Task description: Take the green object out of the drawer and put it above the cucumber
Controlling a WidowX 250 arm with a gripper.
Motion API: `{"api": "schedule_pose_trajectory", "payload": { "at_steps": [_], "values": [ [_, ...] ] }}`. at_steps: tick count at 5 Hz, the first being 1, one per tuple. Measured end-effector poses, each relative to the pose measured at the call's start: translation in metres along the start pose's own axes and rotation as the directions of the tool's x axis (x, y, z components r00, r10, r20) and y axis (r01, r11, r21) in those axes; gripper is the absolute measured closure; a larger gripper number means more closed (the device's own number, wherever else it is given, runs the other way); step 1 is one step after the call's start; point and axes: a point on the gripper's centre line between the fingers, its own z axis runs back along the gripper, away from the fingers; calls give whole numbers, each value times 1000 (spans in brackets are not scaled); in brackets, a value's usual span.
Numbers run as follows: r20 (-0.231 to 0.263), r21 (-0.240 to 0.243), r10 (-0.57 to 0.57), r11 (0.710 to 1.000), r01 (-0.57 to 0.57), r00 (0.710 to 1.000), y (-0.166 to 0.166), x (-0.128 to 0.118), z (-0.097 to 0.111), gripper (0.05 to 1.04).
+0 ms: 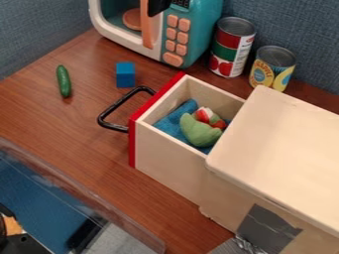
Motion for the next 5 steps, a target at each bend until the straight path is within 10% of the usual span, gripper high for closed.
{"api": "schedule_pose_trajectory", "payload": {
  "at_steps": [1, 3, 5],
  "values": [
    [-18, -8, 1, 1000, -1, 1000, -2, 1, -7, 83],
    [99, -26, -56, 998, 58, 994, -34, -1, -28, 83],
    [179, -70, 152, 987, -142, 972, -70, 5, -64, 83]
  ]
}}
